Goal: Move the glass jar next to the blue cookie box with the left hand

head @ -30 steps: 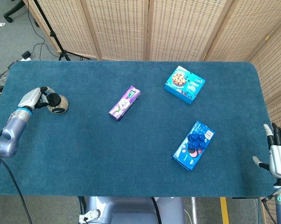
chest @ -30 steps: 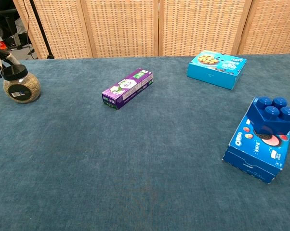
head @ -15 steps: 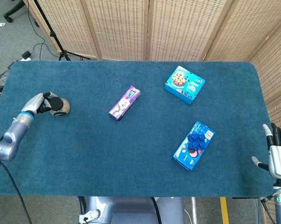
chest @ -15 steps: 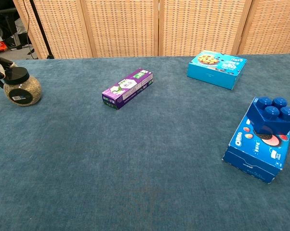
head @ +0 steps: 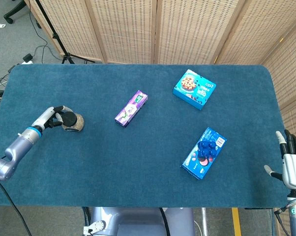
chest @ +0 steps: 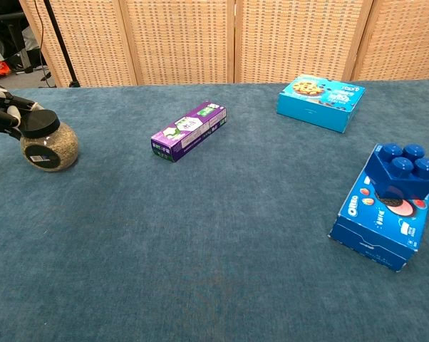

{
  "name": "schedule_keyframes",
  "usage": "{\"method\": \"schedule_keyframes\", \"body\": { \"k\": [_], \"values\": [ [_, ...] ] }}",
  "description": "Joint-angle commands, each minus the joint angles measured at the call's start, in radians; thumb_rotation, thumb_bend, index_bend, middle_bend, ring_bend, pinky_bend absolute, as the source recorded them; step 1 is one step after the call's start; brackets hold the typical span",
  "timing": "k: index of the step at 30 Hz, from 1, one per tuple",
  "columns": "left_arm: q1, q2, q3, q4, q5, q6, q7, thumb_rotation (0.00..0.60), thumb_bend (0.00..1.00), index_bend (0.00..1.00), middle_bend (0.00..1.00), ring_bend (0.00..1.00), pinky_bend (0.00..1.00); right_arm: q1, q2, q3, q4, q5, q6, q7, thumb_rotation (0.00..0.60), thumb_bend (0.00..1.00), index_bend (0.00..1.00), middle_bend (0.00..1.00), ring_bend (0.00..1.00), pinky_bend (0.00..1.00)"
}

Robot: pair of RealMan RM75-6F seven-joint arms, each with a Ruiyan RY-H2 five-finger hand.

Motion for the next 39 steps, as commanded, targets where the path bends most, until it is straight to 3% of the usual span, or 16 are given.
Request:
{"method": "schedule_keyframes", "body": {
  "k": [1, 8, 21, 39],
  "values": [
    [0.002, 0.005, 0.015, -0.024, 0.008, 0.025, -0.029, 0.6, 1.0, 0.35, 0.25, 0.25, 0.33, -0.001, 0.002, 0.0, -0.002, -0.001, 0.001, 0.002, 0.6, 0.0, 0.0, 0.0, 0.0, 0.0],
    [0.007, 0.0, 0.04, -0.106, 0.026, 0.109, -0.069, 0.6, 1.0, 0.35, 0.25, 0.24, 0.36, -0.004, 0.009, 0.001, -0.011, -0.002, 0.006, 0.01, 0.6, 0.0, 0.0, 0.0, 0.0, 0.0],
    [0.019, -0.088, 0.002, -0.186, -0.072, 0.191, 0.002, 0.6, 1.0, 0.35, 0.25, 0.24, 0.36, -0.008, 0.017, 0.002, -0.018, -0.003, 0.012, 0.018, 0.6, 0.0, 0.0, 0.0, 0.0, 0.0],
    [-0.037, -0.214, -0.051, -0.307, -0.173, 0.177, 0.163, 0.6, 1.0, 0.35, 0.25, 0.24, 0.36, -0.011, 0.024, 0.004, -0.025, -0.006, 0.02, 0.024, 0.6, 0.0, 0.0, 0.0, 0.0, 0.0]
  ]
}}
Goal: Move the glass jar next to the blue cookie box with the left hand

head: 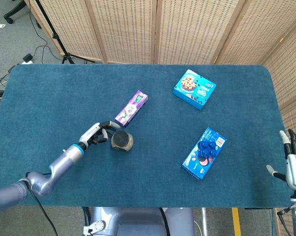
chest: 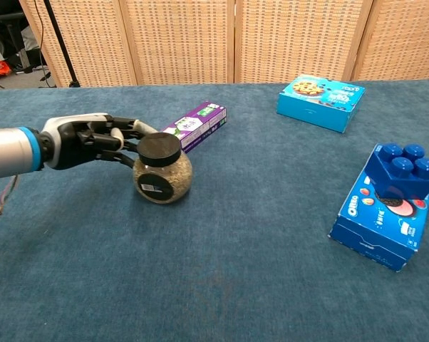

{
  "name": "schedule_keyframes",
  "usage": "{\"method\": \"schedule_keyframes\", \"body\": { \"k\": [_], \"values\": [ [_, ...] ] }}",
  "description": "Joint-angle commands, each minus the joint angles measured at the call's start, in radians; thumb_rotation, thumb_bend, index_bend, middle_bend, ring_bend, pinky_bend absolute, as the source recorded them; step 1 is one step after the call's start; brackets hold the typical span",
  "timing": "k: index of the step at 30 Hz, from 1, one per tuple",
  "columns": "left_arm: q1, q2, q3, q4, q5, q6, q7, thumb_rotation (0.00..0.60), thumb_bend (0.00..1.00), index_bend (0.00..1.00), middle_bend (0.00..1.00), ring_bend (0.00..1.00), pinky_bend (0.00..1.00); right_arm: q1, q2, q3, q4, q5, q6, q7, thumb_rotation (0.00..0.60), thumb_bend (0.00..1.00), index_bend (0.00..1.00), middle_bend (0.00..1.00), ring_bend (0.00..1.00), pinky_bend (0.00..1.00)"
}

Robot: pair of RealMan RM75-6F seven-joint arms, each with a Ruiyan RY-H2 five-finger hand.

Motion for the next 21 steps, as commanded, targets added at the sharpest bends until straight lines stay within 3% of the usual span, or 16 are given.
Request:
{"method": "schedule_keyframes", "body": {
  "k": [1, 11, 12, 15, 18, 21],
  "values": [
    [-0.018, -0.042, -0.016, -0.01, -0.034, -0.013, 0.048, 0.6, 1.0, 0.35, 0.25, 0.24, 0.36, -0.001, 0.0, -0.001, -0.001, -0.003, 0.004, -0.003, 0.6, 0.0, 0.0, 0.0, 0.0, 0.0],
    [-0.055, -0.099, -0.056, -0.043, -0.093, -0.012, 0.193, 0.6, 1.0, 0.34, 0.23, 0.22, 0.35, -0.009, 0.002, 0.001, -0.003, 0.004, 0.014, -0.006, 0.6, 0.0, 0.0, 0.0, 0.0, 0.0],
    [-0.053, -0.097, -0.056, -0.046, -0.096, -0.008, 0.204, 0.6, 1.0, 0.32, 0.2, 0.2, 0.33, -0.009, 0.003, 0.001, -0.003, 0.003, 0.014, -0.003, 0.6, 0.0, 0.0, 0.0, 0.0, 0.0],
    [-0.038, -0.094, -0.06, -0.05, -0.09, 0.021, 0.212, 0.6, 1.0, 0.16, 0.04, 0.03, 0.14, -0.011, 0.006, 0.001, -0.004, 0.0, 0.016, 0.002, 0.6, 0.0, 0.0, 0.0, 0.0, 0.0],
    [-0.017, -0.082, -0.061, -0.045, -0.07, 0.072, 0.227, 0.6, 0.99, 0.01, 0.0, 0.0, 0.01, -0.011, 0.007, 0.0, -0.006, -0.002, 0.017, 0.004, 0.6, 0.0, 0.0, 0.0, 0.0, 0.0],
    [0.006, -0.051, -0.062, -0.046, -0.052, 0.13, 0.269, 0.6, 0.8, 0.0, 0.0, 0.0, 0.0, -0.01, 0.006, -0.001, -0.008, -0.004, 0.015, 0.002, 0.6, 0.0, 0.0, 0.0, 0.0, 0.0]
  ]
}}
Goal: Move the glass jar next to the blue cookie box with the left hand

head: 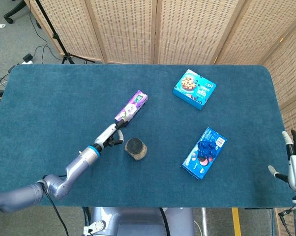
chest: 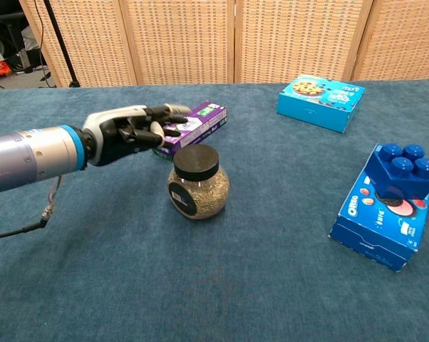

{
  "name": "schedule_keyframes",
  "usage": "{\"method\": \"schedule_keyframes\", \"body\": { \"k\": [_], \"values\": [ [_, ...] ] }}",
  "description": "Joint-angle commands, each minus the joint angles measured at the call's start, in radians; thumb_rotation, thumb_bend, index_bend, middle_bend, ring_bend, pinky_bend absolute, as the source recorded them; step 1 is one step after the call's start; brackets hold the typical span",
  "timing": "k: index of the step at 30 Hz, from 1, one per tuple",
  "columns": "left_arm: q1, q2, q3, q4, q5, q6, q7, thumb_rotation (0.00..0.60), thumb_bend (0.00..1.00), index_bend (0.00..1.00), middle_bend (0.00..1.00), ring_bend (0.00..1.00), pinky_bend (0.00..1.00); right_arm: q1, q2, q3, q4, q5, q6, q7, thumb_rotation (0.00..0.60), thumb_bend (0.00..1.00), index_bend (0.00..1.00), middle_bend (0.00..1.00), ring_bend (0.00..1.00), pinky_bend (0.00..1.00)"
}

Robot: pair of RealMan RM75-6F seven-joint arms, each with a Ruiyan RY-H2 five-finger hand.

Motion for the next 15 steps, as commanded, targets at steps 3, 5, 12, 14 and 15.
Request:
{"method": "schedule_keyframes", "body": {
  "k": [3, 5, 12, 14, 15],
  "values": [
    [0.036, 0.066, 0.016, -0.006, 0.055, 0.101, 0.138, 0.6, 0.24, 0.0, 0.0, 0.0, 0.0, 0.001, -0.001, -0.001, -0.002, -0.001, -0.002, -0.001, 0.6, 0.0, 0.0, 0.0, 0.0, 0.0],
    [0.049, 0.098, 0.032, -0.023, 0.084, 0.151, 0.25, 0.6, 0.03, 0.0, 0.0, 0.0, 0.0, 0.002, -0.002, -0.001, -0.002, 0.0, -0.004, -0.003, 0.6, 0.0, 0.0, 0.0, 0.0, 0.0],
    [0.062, 0.189, 0.073, -0.127, 0.183, 0.237, 0.413, 0.6, 0.0, 0.0, 0.0, 0.0, 0.0, 0.006, -0.007, -0.004, -0.003, -0.003, -0.01, -0.014, 0.6, 0.0, 0.0, 0.0, 0.0, 0.0],
    [0.061, 0.203, 0.093, -0.137, 0.224, 0.255, 0.442, 0.6, 0.0, 0.0, 0.0, 0.0, 0.0, 0.006, -0.008, -0.004, -0.004, -0.002, -0.011, -0.015, 0.6, 0.0, 0.0, 0.0, 0.0, 0.0],
    [0.058, 0.207, 0.107, -0.135, 0.253, 0.265, 0.468, 0.6, 0.0, 0.0, 0.0, 0.0, 0.0, 0.006, -0.008, -0.004, -0.004, -0.001, -0.011, -0.015, 0.6, 0.0, 0.0, 0.0, 0.0, 0.0]
  ]
}}
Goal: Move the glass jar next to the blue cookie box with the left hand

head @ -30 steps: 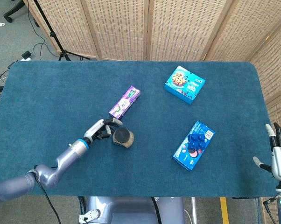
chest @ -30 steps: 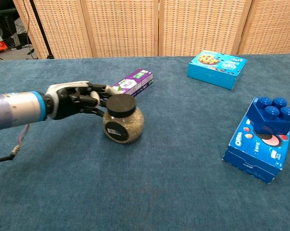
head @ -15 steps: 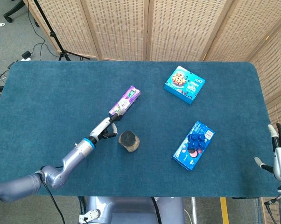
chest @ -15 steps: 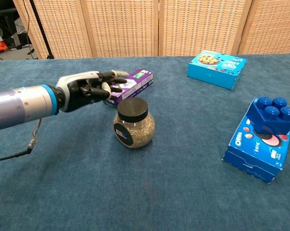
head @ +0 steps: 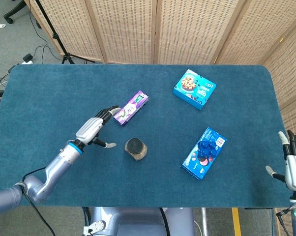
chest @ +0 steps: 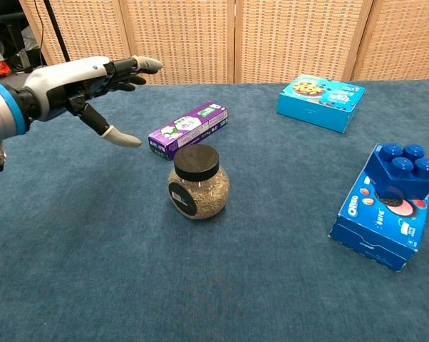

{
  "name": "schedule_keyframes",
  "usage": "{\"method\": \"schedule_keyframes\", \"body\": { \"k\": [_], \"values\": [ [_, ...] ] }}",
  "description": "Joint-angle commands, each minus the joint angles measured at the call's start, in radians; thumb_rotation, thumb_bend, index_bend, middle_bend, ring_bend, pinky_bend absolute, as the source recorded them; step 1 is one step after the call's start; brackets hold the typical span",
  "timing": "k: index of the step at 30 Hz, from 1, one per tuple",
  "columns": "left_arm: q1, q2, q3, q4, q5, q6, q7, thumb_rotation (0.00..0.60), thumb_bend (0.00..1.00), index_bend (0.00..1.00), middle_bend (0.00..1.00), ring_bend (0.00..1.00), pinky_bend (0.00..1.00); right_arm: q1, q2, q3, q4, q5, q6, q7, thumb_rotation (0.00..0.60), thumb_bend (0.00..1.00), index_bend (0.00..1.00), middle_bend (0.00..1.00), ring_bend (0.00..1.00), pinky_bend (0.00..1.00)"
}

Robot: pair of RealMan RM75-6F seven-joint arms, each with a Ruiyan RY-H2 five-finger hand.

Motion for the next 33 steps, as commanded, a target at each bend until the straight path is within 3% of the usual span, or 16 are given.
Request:
{"method": "schedule_keyframes", "body": {
  "k": [1, 6, 16, 28, 33],
  "values": [
    [0.003, 0.032, 0.046, -0.019, 0.083, 0.047, 0.075, 0.6, 0.0, 0.0, 0.0, 0.0, 0.0, 0.0, 0.0, 0.001, 0.0, 0.002, -0.001, 0.0, 0.6, 0.0, 0.0, 0.0, 0.0, 0.0],
    [0.0, 0.001, 0.09, 0.027, 0.17, 0.099, 0.197, 0.6, 0.0, 0.0, 0.0, 0.0, 0.0, 0.0, 0.001, 0.002, 0.0, 0.004, 0.0, 0.003, 0.6, 0.0, 0.0, 0.0, 0.0, 0.0],
    [-0.012, -0.113, 0.128, 0.112, 0.215, 0.119, 0.298, 0.6, 0.0, 0.0, 0.0, 0.0, 0.0, 0.0, 0.007, 0.007, 0.0, 0.014, -0.007, 0.017, 0.6, 0.0, 0.0, 0.0, 0.0, 0.0],
    [-0.051, -0.291, 0.073, 0.221, 0.153, 0.107, 0.422, 0.6, 0.0, 0.0, 0.0, 0.0, 0.0, 0.004, 0.009, 0.014, 0.006, 0.033, -0.022, 0.027, 0.6, 0.0, 0.0, 0.0, 0.0, 0.0],
    [-0.092, -0.369, 0.02, 0.301, 0.11, 0.089, 0.455, 0.6, 0.0, 0.0, 0.0, 0.0, 0.0, 0.006, 0.01, 0.02, 0.012, 0.048, -0.032, 0.037, 0.6, 0.0, 0.0, 0.0, 0.0, 0.0]
  ]
}}
